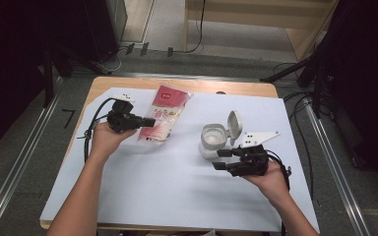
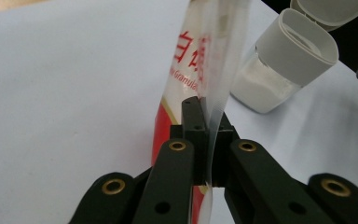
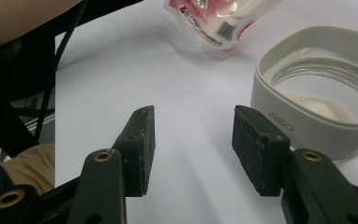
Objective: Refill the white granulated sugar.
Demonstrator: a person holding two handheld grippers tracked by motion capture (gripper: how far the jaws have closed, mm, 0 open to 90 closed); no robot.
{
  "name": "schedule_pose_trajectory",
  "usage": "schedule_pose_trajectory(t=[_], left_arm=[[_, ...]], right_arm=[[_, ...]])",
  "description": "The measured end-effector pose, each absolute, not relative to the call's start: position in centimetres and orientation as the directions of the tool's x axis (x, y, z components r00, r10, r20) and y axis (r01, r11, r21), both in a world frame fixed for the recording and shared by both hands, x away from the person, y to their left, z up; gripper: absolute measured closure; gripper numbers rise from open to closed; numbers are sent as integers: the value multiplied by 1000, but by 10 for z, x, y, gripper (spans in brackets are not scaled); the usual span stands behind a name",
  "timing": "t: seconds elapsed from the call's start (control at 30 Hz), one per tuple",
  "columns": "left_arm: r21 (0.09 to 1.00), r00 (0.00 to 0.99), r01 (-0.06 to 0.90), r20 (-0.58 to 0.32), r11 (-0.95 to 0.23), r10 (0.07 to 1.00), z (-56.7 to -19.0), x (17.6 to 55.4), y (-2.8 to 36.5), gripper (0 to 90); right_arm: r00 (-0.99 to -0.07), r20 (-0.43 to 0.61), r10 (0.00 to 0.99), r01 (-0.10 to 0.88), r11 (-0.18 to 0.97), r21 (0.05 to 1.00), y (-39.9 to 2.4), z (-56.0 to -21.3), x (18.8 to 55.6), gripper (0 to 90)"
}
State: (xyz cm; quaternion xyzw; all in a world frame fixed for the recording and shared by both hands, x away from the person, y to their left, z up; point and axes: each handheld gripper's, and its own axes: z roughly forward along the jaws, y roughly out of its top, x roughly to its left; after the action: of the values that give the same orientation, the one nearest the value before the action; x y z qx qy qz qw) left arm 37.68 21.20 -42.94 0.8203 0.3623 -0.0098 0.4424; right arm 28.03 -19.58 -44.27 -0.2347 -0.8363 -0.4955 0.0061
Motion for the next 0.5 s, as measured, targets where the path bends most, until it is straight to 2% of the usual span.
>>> schedule_pose_trajectory(t=[0.5], left_arm=[[712,749,594,-319,-374,581,-441,358,232,900]], right_arm=[[-890,214,403,386,416,824,-197,-443,281,500]])
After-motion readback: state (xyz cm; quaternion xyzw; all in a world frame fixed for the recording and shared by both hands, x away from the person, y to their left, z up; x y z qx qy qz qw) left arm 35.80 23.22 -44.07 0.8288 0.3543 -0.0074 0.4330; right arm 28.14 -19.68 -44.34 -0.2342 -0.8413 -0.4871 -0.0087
